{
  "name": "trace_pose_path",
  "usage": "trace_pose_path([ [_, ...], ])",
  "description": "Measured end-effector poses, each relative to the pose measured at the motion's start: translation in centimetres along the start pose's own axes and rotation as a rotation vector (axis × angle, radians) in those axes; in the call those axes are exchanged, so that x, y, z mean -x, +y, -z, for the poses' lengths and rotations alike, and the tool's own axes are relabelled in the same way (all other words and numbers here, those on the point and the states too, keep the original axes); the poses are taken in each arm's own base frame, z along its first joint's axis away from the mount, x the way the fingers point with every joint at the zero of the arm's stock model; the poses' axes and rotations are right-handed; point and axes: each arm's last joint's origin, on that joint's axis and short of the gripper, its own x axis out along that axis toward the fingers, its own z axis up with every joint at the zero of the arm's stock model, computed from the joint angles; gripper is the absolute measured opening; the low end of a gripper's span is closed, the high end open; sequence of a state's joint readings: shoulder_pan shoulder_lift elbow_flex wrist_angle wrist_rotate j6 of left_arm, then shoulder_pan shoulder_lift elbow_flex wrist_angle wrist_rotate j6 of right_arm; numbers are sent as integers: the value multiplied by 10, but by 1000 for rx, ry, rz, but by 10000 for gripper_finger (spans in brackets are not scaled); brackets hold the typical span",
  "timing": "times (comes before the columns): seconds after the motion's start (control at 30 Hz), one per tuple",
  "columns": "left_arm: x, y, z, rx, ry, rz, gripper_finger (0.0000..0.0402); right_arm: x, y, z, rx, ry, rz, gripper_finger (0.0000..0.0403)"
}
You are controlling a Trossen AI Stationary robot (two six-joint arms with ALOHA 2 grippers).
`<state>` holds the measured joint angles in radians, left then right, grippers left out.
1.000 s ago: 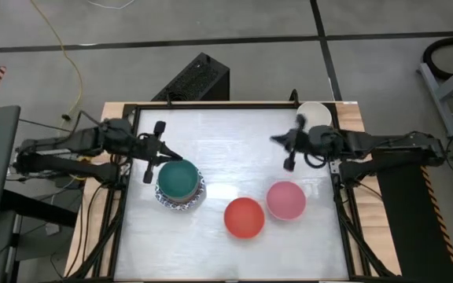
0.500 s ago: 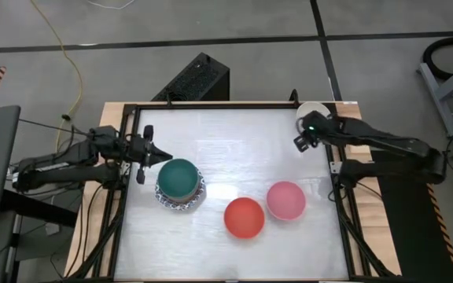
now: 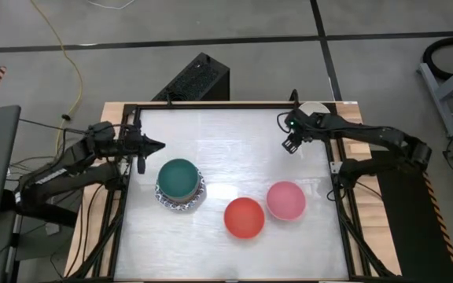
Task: Nest bowls inside each other
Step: Stack the white bowl on top of the green bowl
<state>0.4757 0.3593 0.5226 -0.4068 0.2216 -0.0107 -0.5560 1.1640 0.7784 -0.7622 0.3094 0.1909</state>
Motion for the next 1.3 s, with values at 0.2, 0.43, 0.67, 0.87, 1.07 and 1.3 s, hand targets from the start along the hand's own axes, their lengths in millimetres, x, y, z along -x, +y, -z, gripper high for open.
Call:
trace_pose_path([
  [0.2, -2, 2, 32, 80, -51, -9, 0, 4, -1, -1, 31, -22, -34, 216],
  [0.43, -9, 7, 56, 242, -211, -67, 0, 10, -3, 0, 34, -47, -52, 216],
  [0.67, -17, 14, 88, 313, -212, -262, 0, 9, -2, 4, 110, -10, -96, 216],
  [0.87, -15, 17, 96, 321, -261, -340, 0, 8, -13, 2, 106, -7, 2, 216],
  [1.07, -16, 18, 97, 297, -246, -381, 0, 17, -25, -11, 75, -52, 117, 216],
  [1.3, -15, 19, 97, 295, -254, -450, 0, 5, -40, -13, 42, 31, 155, 216],
])
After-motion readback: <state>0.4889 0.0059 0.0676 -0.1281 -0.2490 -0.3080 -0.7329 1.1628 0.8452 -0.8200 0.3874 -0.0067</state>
